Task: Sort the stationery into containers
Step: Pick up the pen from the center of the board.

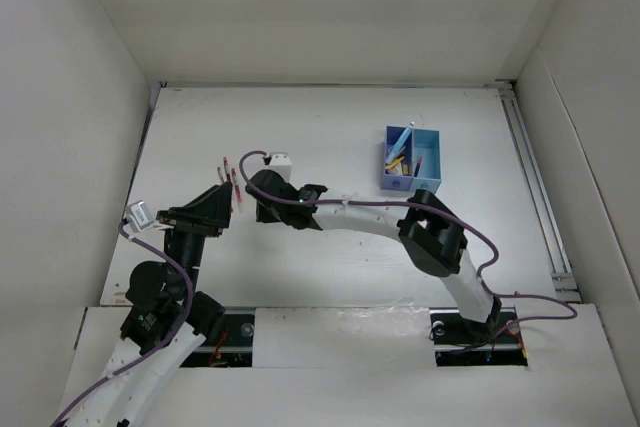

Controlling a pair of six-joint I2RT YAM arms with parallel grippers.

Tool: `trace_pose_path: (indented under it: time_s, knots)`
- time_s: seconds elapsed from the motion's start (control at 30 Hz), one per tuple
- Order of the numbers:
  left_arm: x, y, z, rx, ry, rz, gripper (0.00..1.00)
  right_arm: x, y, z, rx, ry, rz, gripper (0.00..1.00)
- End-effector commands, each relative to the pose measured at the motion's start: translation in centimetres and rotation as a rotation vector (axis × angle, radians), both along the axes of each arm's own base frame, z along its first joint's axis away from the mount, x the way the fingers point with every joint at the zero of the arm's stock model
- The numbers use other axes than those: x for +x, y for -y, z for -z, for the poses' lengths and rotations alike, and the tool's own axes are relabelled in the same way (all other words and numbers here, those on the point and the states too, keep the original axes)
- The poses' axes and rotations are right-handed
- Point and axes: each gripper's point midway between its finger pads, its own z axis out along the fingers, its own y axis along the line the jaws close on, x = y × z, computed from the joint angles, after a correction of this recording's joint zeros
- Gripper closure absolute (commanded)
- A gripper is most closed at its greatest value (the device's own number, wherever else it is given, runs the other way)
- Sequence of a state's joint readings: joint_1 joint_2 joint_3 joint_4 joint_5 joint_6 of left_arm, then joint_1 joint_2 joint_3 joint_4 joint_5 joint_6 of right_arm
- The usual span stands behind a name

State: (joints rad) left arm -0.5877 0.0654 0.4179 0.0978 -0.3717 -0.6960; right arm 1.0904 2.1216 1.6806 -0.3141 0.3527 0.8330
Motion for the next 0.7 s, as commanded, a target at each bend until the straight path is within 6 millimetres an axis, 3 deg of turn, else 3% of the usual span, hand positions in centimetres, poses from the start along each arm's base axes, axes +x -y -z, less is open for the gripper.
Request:
trace_pose_path:
  time_s: [0.0, 0.13, 0.27, 0.37, 0.6, 0.67]
  knots:
    - [-0.9, -0.8, -1.3, -0.047, 0.048, -0.005, 0.49, 0.1, -1.9, -1.4, -0.006, 0.055, -0.001, 0.69]
    - [-2.4, -1.7, -2.2, -0.095, 0.104, -0.001, 0.49, -0.2, -3.3, -0.2, -0.004, 0.041, -0.025, 0.57]
    - [-3.4, -2.6, -2.7, -0.138, 0.143, -0.008, 0.49, -0.8, -5.0, 0.6, -0.010, 0.046, -0.064, 0.52]
    - [-3.8, -3.0, -2.6, -0.169, 0.153, -0.009, 0.49, -1.0, -6.4, 1.3, -0.007, 0.047, -0.086, 0.52]
    - [-4.0, -3.5, -2.5, -0.197, 0.139, -0.021, 0.49, 0.1, -7.0, 3.5, -0.061, 0.068, -0.065, 0.51]
    - [-4.5, -3.8, -3.0, -0.208, 0.156, -0.020, 0.49, 0.3, -7.4, 3.3, -0.052, 0.073, -0.065, 0.51]
